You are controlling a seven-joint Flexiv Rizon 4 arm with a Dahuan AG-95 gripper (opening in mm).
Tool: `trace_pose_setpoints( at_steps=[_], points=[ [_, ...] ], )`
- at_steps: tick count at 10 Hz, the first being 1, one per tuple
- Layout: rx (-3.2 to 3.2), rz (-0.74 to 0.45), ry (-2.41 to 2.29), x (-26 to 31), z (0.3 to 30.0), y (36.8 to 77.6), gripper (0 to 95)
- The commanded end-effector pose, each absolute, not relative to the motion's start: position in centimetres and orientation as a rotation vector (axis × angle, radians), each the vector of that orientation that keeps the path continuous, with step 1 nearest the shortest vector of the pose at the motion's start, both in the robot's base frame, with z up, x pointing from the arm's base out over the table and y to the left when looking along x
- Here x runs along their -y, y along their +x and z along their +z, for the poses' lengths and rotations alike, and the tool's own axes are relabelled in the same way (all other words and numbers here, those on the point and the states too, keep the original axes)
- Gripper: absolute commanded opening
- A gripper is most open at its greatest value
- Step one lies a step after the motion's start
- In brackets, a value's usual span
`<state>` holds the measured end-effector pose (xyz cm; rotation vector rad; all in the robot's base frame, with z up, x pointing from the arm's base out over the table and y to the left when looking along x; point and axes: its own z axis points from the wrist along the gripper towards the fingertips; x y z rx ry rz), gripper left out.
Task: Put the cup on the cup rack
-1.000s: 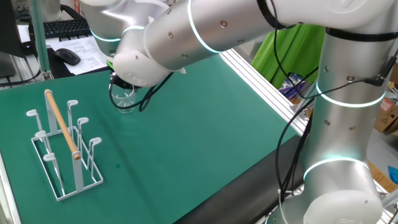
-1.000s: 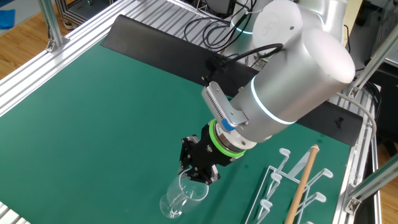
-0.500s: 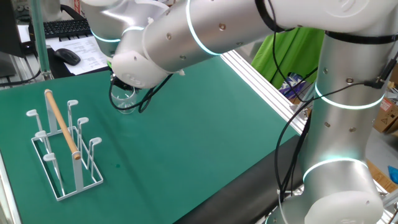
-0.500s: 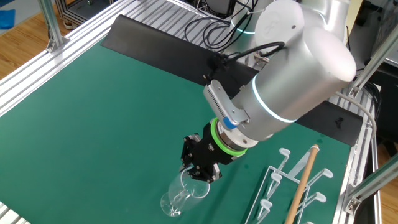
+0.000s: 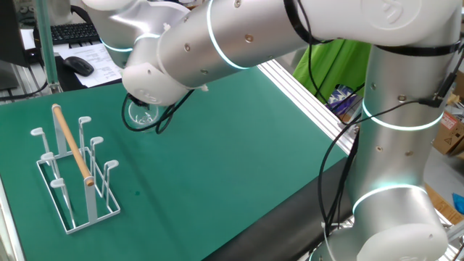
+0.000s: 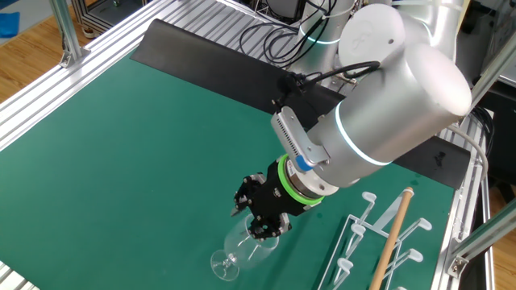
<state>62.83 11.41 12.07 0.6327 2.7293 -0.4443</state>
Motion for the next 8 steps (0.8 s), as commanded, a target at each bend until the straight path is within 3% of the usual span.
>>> trace_pose_setpoints(
  at_steps=[1, 6, 7, 8],
  points=[
    [-2.744, -0.452, 0.629, -11.4, 12.1, 62.8, 76.0],
    [-2.86, -0.432, 0.597, -11.3, 11.7, 61.8, 76.0],
    [-2.872, -0.437, 0.584, -11.3, 11.6, 61.4, 57.0],
    [-2.879, -0.438, 0.575, -11.2, 11.5, 61.2, 57.0]
  ],
)
